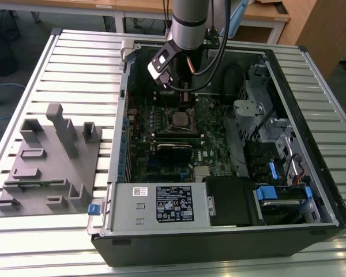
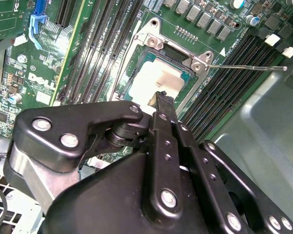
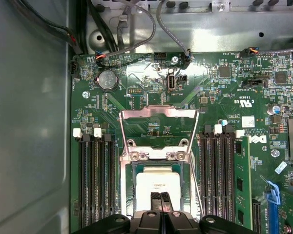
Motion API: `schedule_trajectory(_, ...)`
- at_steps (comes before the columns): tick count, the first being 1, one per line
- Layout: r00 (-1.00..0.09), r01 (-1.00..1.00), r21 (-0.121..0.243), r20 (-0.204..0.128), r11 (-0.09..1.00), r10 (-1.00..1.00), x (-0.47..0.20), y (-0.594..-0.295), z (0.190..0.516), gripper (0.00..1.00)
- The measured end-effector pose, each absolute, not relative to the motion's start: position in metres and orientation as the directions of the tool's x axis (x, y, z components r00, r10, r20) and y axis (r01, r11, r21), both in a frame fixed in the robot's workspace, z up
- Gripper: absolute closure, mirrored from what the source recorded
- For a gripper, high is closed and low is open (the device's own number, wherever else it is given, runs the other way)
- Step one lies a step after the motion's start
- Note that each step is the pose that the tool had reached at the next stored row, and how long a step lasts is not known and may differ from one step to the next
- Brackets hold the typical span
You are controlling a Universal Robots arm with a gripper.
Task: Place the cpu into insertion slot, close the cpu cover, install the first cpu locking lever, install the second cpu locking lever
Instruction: 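Close the cpu cover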
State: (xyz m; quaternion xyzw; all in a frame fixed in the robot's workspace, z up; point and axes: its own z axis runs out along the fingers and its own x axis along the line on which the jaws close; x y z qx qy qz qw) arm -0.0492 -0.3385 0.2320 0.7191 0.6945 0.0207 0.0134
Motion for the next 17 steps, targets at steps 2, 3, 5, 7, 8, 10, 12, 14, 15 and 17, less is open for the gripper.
schedule_trajectory(2, 0.035, 0.998, 0.048, 0.011, -0.035, 0.999, -0.0492, -0.3385, 0.2323, 0.90)
schedule_trajectory(3, 0.035, 0.998, 0.048, 0.011, -0.035, 0.999, -0.0492, -0.3385, 0.2323, 0.90)
schedule_trajectory(5, 0.035, 0.998, 0.048, 0.011, -0.035, 0.999, -0.0492, -0.3385, 0.2326, 0.90)
schedule_trajectory(7, 0.035, 0.998, 0.048, 0.011, -0.035, 0.999, -0.0492, -0.3385, 0.2327, 0.90)
schedule_trajectory(8, 0.035, 0.998, 0.048, 0.011, -0.035, 0.999, -0.0492, -0.3385, 0.2327, 0.90)
schedule_trajectory(10, 0.035, 0.998, 0.048, 0.011, -0.035, 0.999, -0.0492, -0.3385, 0.2327, 0.90)
schedule_trajectory(12, 0.035, 0.998, 0.048, 0.011, -0.035, 0.999, -0.0492, -0.3385, 0.2327, 0.90)
schedule_trajectory(14, 0.035, 0.998, 0.048, 0.011, -0.035, 0.999, -0.0492, -0.3385, 0.2331, 0.90)
schedule_trajectory(15, 0.035, 0.998, 0.048, 0.010, -0.035, 0.999, -0.0492, -0.3385, 0.2338, 0.90)
schedule_trajectory(17, 0.035, 0.998, 0.048, 0.011, -0.035, 0.999, -0.0492, -0.3385, 0.2362, 0.90)
